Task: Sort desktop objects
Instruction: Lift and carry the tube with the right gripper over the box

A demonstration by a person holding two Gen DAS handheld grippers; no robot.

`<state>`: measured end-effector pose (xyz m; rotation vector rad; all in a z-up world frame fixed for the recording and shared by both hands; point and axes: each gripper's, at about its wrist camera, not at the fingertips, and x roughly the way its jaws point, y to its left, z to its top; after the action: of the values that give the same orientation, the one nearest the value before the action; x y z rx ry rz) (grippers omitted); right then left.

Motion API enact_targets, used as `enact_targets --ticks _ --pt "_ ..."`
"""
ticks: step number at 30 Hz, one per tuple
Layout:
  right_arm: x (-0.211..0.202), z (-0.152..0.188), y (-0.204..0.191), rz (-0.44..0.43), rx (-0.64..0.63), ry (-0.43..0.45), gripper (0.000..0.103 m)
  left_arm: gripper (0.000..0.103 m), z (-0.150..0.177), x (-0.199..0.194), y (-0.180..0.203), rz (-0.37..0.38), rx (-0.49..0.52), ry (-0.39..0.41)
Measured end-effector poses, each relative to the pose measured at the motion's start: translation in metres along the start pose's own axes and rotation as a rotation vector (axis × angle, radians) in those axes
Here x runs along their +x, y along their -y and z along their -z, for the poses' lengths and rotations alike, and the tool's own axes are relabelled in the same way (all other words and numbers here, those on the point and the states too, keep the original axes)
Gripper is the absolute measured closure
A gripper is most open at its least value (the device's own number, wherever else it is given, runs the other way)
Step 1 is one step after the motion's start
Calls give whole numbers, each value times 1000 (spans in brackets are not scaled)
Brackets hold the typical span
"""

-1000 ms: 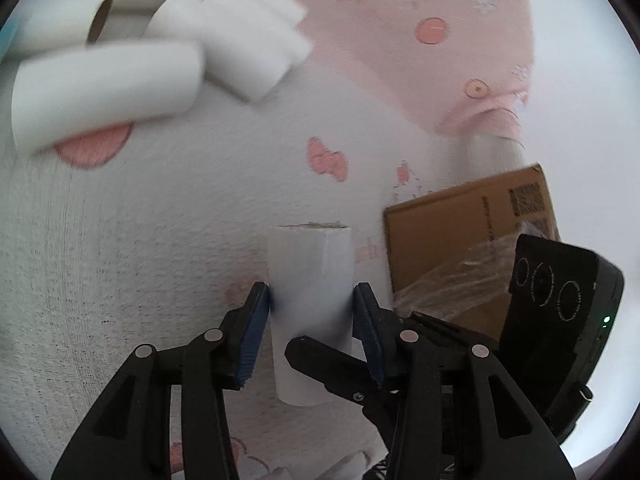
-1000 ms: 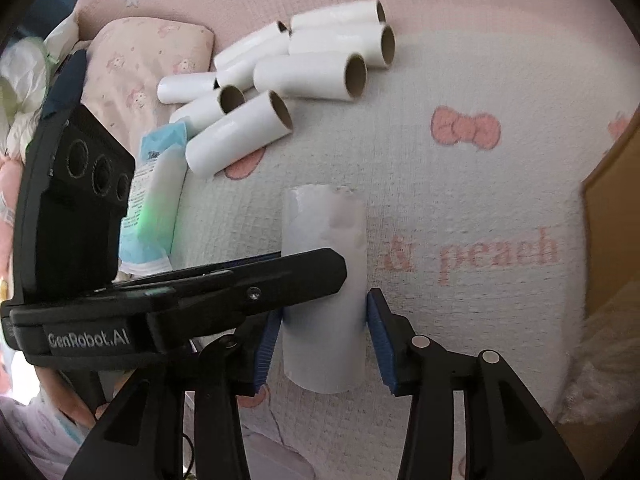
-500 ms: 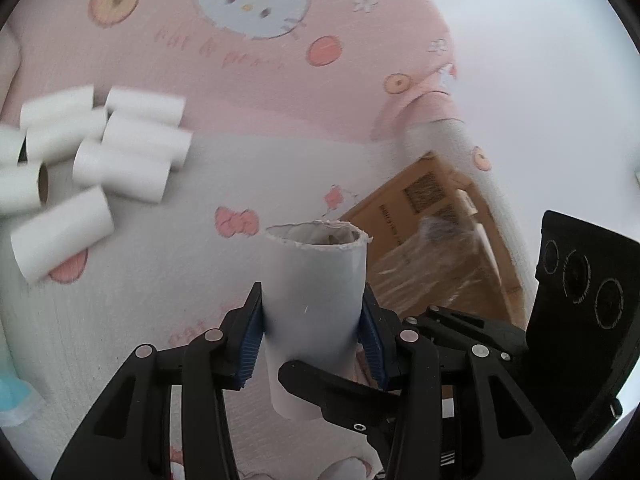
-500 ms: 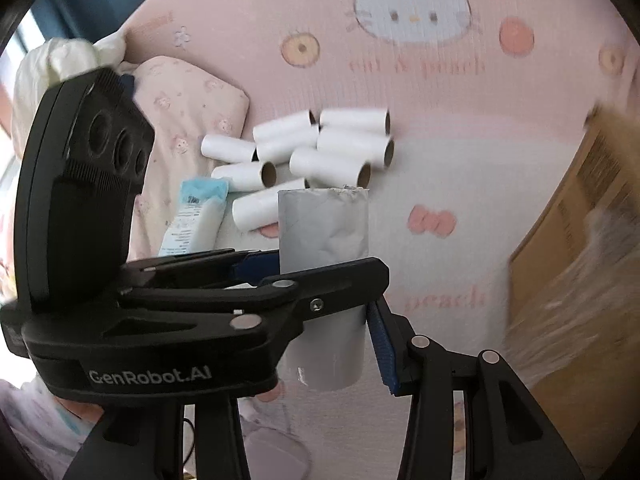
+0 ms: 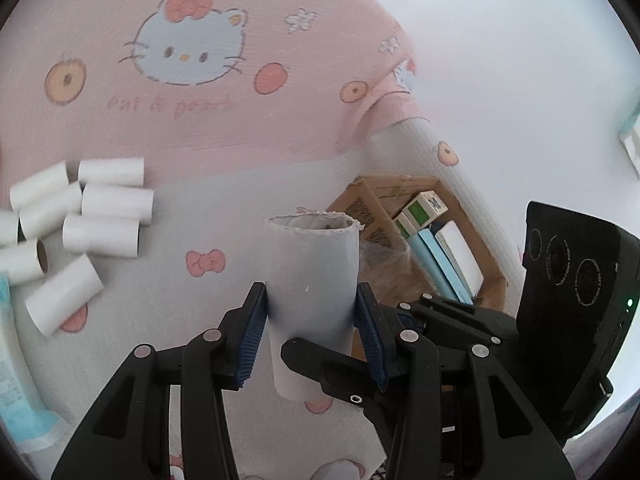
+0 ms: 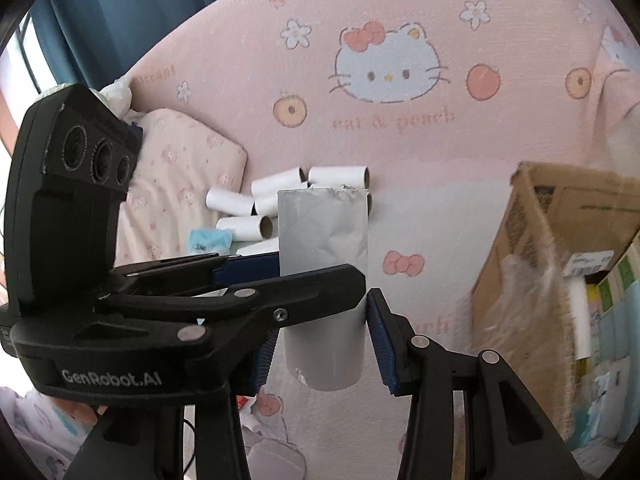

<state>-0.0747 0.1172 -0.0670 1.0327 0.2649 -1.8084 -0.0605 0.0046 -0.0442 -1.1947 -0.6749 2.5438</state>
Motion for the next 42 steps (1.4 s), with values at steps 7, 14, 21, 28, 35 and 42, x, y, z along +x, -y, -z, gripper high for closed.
enact_targets --ticks 7,14,21,28,35,42 --pt "-23 -15 8 55 -5 52 63 55 -24 2 29 25 87 9" --pt "-59 -36 22 138 -33 119 63 55 -56 9 70 61 190 26" --pt "-81 -44 42 194 -26 142 63 55 -63 28 95 70 241 16" --pt "-78 -31 60 200 0 102 62 55 -57 49 107 84 240 -20" --pt "-98 -32 90 234 49 113 62 55 -71 80 140 91 309 -105" --pt "-97 -11 137 196 172 38 62 55 -59 133 158 68 287 -265"
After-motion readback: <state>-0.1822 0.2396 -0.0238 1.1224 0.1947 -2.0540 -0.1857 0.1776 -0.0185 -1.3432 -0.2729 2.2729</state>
